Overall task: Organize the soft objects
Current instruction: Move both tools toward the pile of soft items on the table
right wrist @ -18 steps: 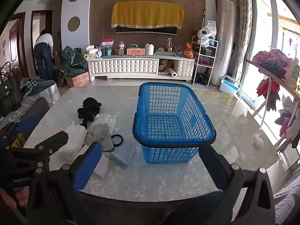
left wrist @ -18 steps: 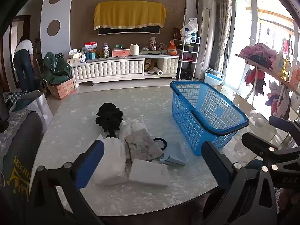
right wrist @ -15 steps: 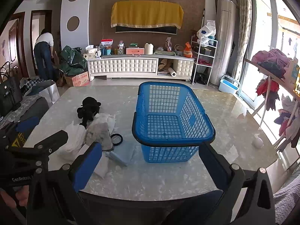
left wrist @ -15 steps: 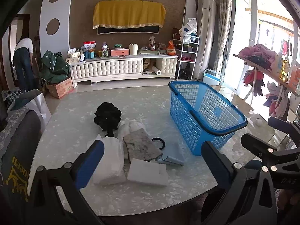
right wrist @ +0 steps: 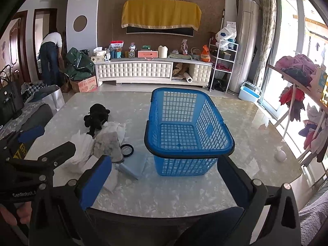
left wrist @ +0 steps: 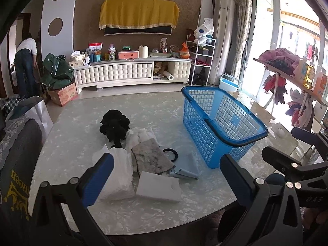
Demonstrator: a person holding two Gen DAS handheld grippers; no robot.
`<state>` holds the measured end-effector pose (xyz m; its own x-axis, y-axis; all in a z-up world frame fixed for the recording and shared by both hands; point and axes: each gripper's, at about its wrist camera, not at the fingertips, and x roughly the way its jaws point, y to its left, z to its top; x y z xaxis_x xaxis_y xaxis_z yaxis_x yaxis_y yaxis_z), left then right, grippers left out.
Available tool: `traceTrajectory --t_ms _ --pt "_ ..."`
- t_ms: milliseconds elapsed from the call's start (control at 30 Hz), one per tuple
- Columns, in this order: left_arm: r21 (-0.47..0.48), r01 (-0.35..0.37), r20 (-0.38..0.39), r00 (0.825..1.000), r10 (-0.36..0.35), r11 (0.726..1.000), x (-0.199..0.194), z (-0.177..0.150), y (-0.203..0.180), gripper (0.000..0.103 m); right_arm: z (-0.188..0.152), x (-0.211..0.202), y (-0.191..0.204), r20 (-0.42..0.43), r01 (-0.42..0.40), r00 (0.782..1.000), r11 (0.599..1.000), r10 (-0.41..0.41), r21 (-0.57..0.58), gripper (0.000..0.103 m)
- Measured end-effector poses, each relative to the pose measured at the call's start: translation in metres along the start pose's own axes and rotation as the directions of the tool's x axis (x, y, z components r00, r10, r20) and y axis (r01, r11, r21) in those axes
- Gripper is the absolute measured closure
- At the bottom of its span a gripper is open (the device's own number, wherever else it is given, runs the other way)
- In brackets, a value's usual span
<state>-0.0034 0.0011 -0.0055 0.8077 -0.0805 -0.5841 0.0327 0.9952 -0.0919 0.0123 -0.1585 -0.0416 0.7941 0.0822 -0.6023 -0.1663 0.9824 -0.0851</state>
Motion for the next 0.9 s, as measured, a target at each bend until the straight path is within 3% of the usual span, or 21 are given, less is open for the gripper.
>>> traceTrajectory --t_ms 900 --pt "-0.008 0.042 -0.012 0.999 -0.042 0.999 -0.0019 0.0022 -0.0017 0.0 -0.0014 -0.0015 -0.0012 -0.021 0.03 0.999 0.999 -0.03 -0.011 0.0"
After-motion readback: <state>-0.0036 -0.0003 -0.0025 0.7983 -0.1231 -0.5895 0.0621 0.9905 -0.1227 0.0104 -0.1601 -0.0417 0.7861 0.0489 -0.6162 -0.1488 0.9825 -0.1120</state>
